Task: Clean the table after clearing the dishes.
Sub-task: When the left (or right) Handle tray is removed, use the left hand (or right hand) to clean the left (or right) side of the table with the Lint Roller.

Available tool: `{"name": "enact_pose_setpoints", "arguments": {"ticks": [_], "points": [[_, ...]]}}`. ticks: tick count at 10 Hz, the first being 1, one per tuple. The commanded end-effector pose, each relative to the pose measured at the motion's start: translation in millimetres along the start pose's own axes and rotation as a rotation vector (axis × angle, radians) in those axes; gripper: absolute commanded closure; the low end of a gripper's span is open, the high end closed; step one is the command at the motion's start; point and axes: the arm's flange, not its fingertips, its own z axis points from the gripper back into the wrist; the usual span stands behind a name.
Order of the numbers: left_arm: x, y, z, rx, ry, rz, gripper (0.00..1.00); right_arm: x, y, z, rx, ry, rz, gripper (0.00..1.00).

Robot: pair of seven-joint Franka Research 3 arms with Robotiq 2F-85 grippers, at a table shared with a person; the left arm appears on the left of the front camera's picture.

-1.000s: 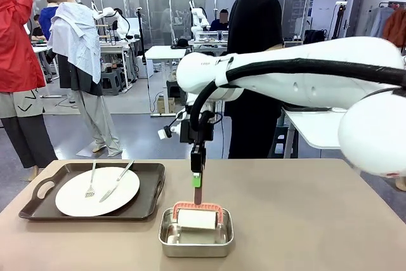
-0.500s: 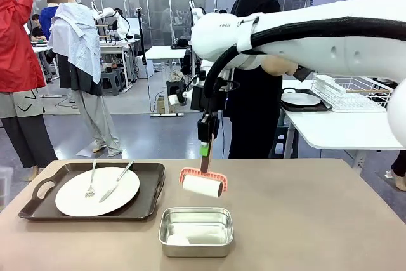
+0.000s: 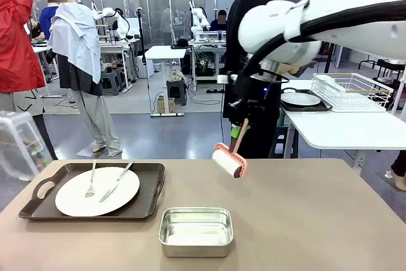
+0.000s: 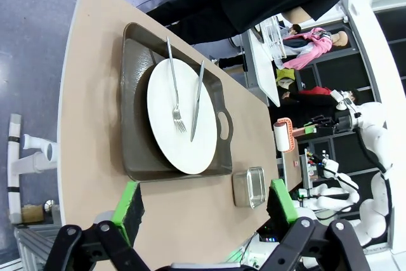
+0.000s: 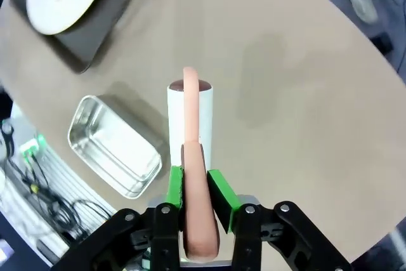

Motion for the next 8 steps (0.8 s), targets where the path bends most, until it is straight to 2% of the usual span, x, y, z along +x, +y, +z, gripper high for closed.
{"name": "enact_pose_setpoints", "arguments": {"ticks": [1, 2, 3, 4, 8], "points": [[-1, -1, 3, -0.007, -0.007, 0.001, 0.00, -37, -7, -6, 0.030, -0.118, -0.152, 0.82], [-1, -1, 3, -0.007, -0.007, 0.001, 0.00, -42, -15, -6, 0.073, -0.135, -0.132, 0.82], [-1, -1, 3, -0.007, -0.007, 0.001, 0.00, -44, -19, -7, 0.140, -0.086, -0.090, 0.82], [-1, -1, 3, -0.007, -0.007, 0.001, 0.00, -23, -26, 1, 0.037, -0.074, -0.131, 0.82], [-1, -1, 3, -0.007, -0.007, 0.001, 0.00, -23, -26, 1, 0.037, -0.074, -0.131, 0.82]]}}
